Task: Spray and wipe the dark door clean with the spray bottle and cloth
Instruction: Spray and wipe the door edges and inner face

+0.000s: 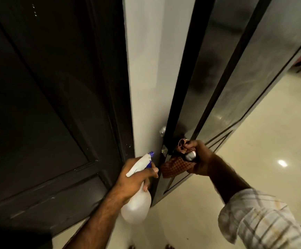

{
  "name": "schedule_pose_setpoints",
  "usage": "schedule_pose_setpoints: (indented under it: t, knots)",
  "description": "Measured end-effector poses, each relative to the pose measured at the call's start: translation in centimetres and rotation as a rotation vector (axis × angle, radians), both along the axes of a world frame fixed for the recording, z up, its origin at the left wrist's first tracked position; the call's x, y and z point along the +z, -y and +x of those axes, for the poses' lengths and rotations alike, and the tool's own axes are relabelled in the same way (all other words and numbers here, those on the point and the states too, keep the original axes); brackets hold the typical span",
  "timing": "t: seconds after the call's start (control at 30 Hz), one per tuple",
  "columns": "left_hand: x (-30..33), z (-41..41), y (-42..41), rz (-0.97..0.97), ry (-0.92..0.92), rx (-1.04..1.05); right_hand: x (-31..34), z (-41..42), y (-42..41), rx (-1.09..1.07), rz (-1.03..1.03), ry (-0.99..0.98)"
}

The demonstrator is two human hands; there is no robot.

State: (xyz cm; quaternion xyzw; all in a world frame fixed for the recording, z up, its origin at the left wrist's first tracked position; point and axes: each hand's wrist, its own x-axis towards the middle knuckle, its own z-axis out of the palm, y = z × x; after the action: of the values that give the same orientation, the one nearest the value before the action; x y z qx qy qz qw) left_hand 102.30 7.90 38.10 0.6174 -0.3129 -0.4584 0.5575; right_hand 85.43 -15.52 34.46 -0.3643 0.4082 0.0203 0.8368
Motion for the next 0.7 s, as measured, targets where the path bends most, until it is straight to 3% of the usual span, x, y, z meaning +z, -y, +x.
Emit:
schedule_pose_setpoints:
  t: [0.13, 0.3, 0.53, 0.63, 0.7]
  knots:
    - [0.9, -1.6, 0.8, 0.012, 0.051, 0.082, -2.9, -0.2, -0.2, -0.093, 0.289, 0.24]
    - [2.2, -3.8, 0.5, 0.015, 0.111, 0.204, -1.5, -0.5, 0.4, -0.026, 0.252, 0.162]
    - [2.6, -6.2, 0.9, 0.038, 0.119, 0.31, 2.8, -0.1, 0.1, 0.133, -0.361, -0.174]
    - [2.6, -6.4, 1.7, 0.035, 0.094, 0.303, 2.9, 0.7, -0.9, 0.152, -0.805, -0.411]
    - [2.5, -6.3, 2.3, 0.05, 0.09, 0.279, 3.4, 1.4, -2.1, 0.336, -1.188, -0.6]
